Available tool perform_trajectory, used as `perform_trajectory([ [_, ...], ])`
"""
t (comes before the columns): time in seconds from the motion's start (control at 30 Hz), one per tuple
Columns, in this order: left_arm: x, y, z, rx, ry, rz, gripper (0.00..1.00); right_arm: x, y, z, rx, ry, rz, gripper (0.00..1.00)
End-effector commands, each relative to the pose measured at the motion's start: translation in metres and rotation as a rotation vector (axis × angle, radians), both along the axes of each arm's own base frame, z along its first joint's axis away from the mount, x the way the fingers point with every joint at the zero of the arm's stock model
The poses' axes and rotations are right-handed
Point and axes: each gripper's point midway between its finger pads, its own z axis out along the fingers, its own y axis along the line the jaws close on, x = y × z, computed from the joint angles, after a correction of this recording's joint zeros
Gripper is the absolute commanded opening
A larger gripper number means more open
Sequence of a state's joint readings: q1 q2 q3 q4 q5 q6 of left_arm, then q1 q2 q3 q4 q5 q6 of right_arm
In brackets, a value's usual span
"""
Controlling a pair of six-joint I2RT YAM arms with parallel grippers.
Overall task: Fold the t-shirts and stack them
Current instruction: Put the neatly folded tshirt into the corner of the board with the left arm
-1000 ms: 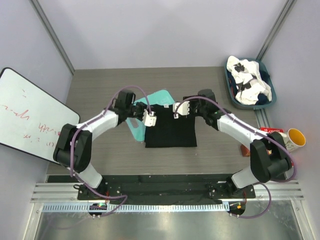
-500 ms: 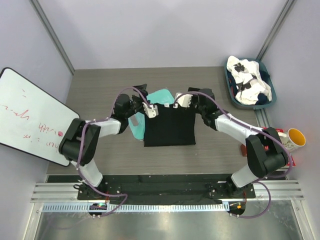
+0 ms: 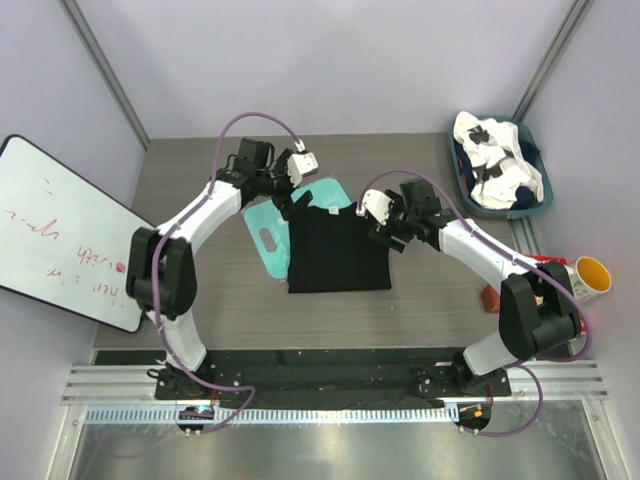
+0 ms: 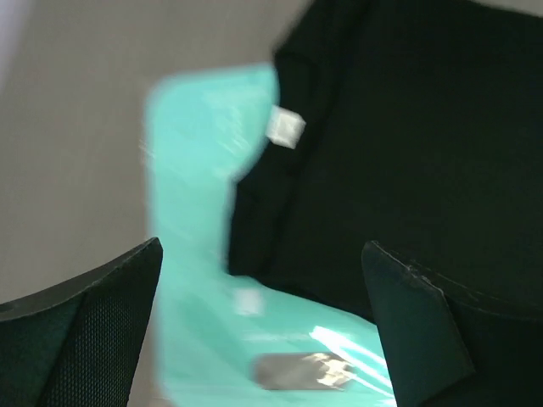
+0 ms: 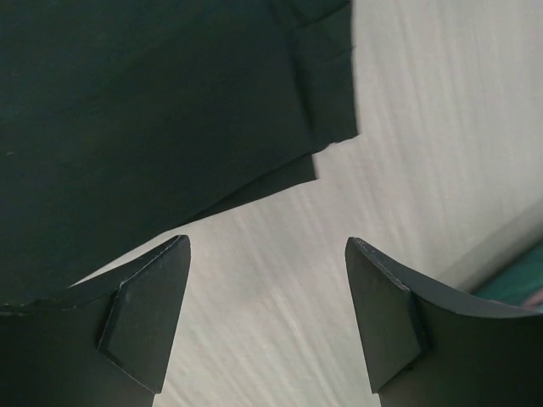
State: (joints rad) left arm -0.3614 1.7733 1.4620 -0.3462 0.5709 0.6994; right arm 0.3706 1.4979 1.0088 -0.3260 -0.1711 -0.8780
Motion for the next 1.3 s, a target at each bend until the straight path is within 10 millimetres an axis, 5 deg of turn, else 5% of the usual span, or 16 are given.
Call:
perform_trajectory([
  [0.0, -0.045, 0.014, -0.07, -0.11, 0.611, 0.245, 1.0, -0.013, 0.002, 0.002, 0.055, 0.06, -0.024, 0.79],
  [0.27, -0.039, 0.014, -0.108, -0.229, 0.755, 0.361, 1.0, -0.006, -0.005, 0.004, 0.042, 0.068, -0.048, 0.78],
  [0.6, -0.048, 0.008, -0.12, -0.275, 0.858, 0.389, 1.0, -0.01, -0.021, -0.032, -0.011, 0.152, -0.066, 0.77],
  [0.9, -0.05, 0.04, -0.138, -0.177, 0.855, 0.571, 1.0, -0.011, -0.021, -0.047, -0.015, 0.203, -0.053, 0.76],
  [1.27, -0.064, 0.028, -0.146, -0.202, 0.982, 0.545, 1.0, 0.001, -0.013, -0.067, 0.003, 0.259, -0.059, 0.74],
])
